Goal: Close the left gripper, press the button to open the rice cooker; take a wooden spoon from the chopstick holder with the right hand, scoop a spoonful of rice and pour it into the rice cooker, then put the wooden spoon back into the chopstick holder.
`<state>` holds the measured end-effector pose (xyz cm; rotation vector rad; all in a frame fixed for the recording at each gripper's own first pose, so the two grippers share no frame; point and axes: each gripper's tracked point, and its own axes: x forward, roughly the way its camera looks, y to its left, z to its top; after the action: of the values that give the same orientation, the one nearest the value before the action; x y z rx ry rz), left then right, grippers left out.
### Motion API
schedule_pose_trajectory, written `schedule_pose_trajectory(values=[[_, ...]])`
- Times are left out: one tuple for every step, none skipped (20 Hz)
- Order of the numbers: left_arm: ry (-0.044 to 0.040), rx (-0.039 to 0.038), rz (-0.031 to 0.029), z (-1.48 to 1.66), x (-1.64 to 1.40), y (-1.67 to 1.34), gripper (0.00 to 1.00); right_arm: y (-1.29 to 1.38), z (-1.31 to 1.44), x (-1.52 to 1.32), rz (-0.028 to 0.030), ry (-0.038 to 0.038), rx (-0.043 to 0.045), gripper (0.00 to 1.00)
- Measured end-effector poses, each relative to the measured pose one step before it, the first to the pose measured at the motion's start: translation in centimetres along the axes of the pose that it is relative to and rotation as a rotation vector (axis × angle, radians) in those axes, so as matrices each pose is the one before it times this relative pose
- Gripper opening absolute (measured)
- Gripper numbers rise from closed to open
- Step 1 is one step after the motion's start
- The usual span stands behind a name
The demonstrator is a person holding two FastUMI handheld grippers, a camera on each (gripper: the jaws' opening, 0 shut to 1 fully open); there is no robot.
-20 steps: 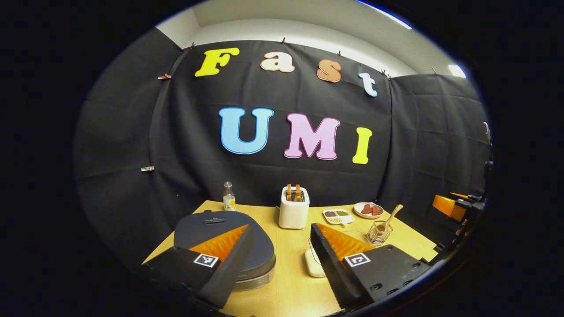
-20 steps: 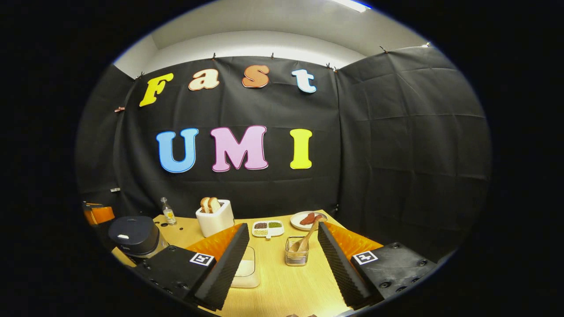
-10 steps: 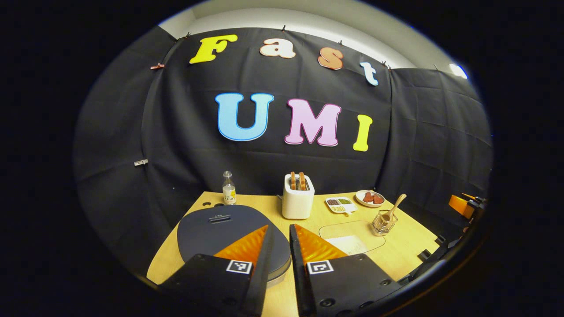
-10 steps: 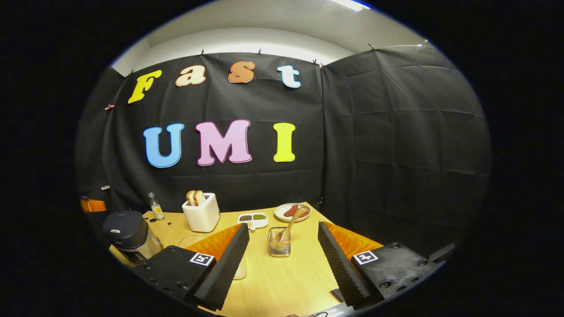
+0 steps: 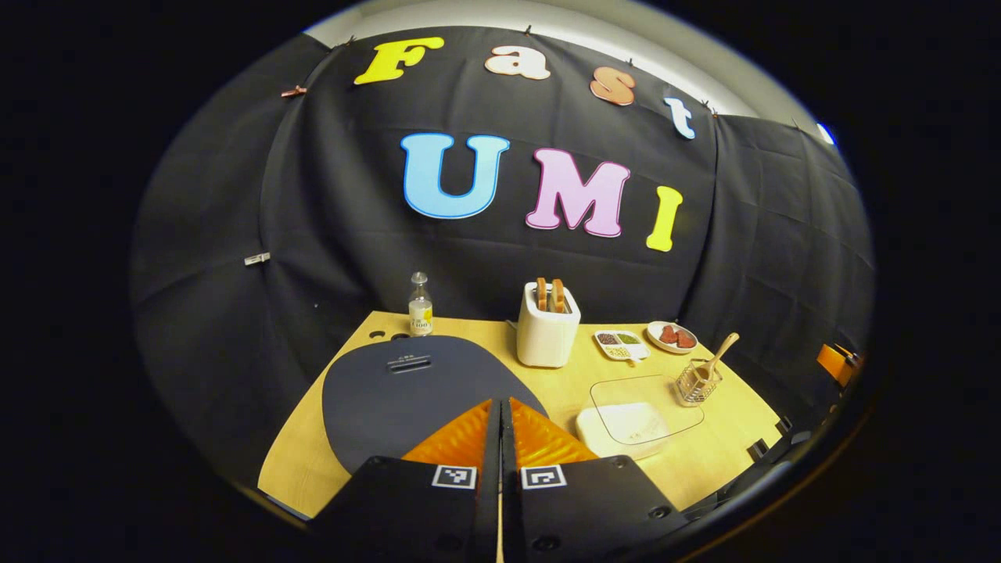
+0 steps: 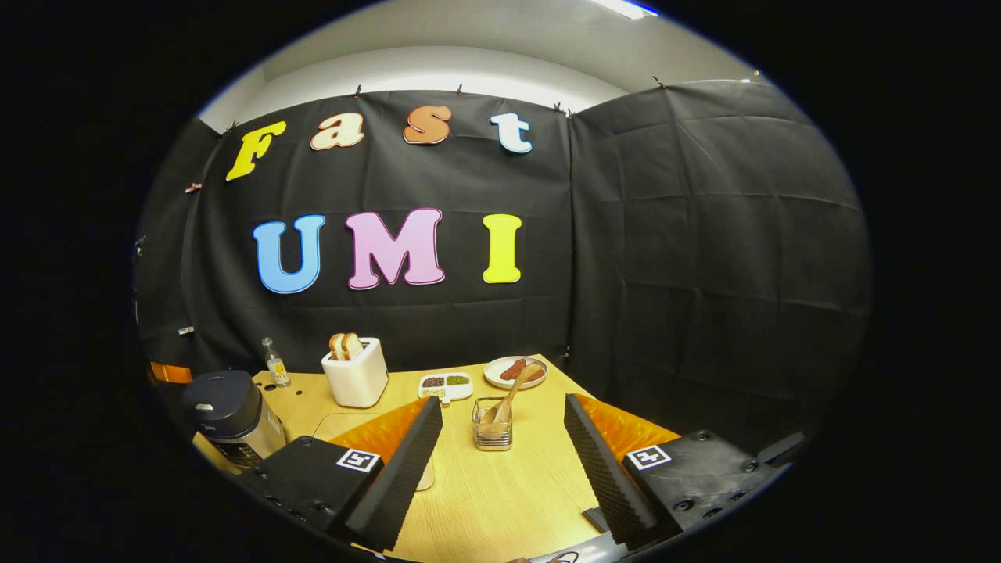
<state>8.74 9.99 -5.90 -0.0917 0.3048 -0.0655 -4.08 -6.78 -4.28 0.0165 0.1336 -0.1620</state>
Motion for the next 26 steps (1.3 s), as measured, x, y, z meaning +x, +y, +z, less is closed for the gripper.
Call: schedule_pose_trajectory(values=[[0.02095,-0.0111,0.01145,-0.698,0.528,0.37,0.07,0.098,-0.144,-0.013,0.00263,0.00389,-0.00133,0.98],[0.0194,-0.00432,0.00915,-0.55,0.332,0.285,0.07,0.142,-0.134,-0.027,0.00256,0.00359,-0.00344,0.98],[0.01581,0.00418,0.01062,-0.5,0.352,0.405,0.07,0.076,-0.08,-0.055,0.00236,0.00231,-0.00566,0.98],[0.01246,0.01069,0.01341,-0.567,0.278,0.259,0.07,0.059,-0.114,-0.034,0.00146,0.00328,-0.00575,0.98],[0.015,0.00841,0.00925,-0.542,0.318,0.281,0.07,0.008,-0.146,0.014,-0.00143,0.006,-0.0043,0.98],[0.01648,-0.00421,0.00019,-0.59,0.263,0.018,0.07,-0.156,-0.268,0.049,-0.00591,0.0074,-0.00396,0.98],[0.01477,-0.01242,-0.00398,-0.495,0.121,0.062,0.07,-0.053,-0.063,-0.046,-0.00333,0.00299,-0.00129,0.98],[0.01138,-0.00989,0.00092,-0.387,0.089,0.1,0.07,-0.006,-0.071,0.085,-0.00062,0.00223,0.00127,0.98],[0.01315,-0.00569,0.00347,-0.645,0.141,0.087,0.07,-0.004,-0.095,0.054,-0.00011,0.00406,0.00162,0.98],[-0.00346,-0.00543,0.00038,-0.193,-0.015,-0.043,0.07,0.004,-0.163,0.065,-0.00169,0.00428,0.00138,0.98],[-0.00311,-0.00234,-0.00011,-0.021,-0.003,0.002,0.07,-0.006,-0.053,0.098,-0.00165,0.00352,0.00193,0.98],[0.00353,0.00033,0.00456,-0.145,0.074,0.071,0.07,-0.011,-0.077,0.09,-0.00103,0.0022,0.00303,0.98],[-0.00505,0.00188,0.00534,-0.155,-0.145,-0.009,0.07,0.047,-0.222,0.06,0.00069,0.00337,0.00342,0.98],[0.00045,0.0024,0.00937,-0.017,0.057,0.044,0.08,0.093,-0.354,0.008,0.00049,0.00544,0.00087,0.98],[0.0072,-0.00841,0.01257,-0.222,0.15,0.035,0.07,0.09,-0.391,0.024,0.00109,0.01054,-0.00189,0.98],[0.0055,-0.01387,0.01203,-0.037,0.158,0.172,0.08,0.035,-0.395,0.054,0.00237,0.01033,-0.00326,0.98],[0.00911,0.00584,0.0019,-0.111,-0.163,-0.119,0.08,-0.129,-0.07,0.119,-0.00564,0.00257,-0.01054,0.98],[0.01063,0.0237,-0.00307,-0.046,-0.03,0.008,0.08,-0.305,0.171,0.204,-0.00804,-0.00975,-0.00882,0.98],[0.01207,0.01722,-0.00049,0.024,0.109,-0.129,0.08,-0.263,0.372,0.223,-0.00365,-0.0096,-0.00418,0.98],[0.00998,0.00916,0.00138,0.026,0.039,0.0,0.08,0.032,-0.078,0.285,0.00222,0.0014,0.00324,0.98],[0.01064,0.00138,0.00267,0.023,0.022,0.098,0.08,0.007,-0.081,0.24,0.0062,0.00485,0.00836,0.98],[0.01668,-0.00383,0.00181,-0.112,0.125,0.005,0.08,-0.015,-0.09,0.203,0.00667,0.00657,0.00623,0.98],[0.00664,0.0031,0.00297,-0.196,0.053,-0.079,0.07,0.017,-0.14,0.33,0.00526,0.00645,0.00071,0.98],[0.02064,0.00948,0.00551,-0.006,0.021,0.01,0.07,-0.059,-0.107,0.457,0.00725,0.00604,-0.00137,0.98],[-0.01819,0.00573,0.00979,0.401,-0.201,-0.029,0.09,0.104,-0.029,0.438,0.01274,0.00722,-0.00027,0.98],[-0.013,0.00643,0.01024,0.125,-0.249,0.053,0.07,0.233,0.095,0.542,0.01681,0.00602,0.00192,0.98]])
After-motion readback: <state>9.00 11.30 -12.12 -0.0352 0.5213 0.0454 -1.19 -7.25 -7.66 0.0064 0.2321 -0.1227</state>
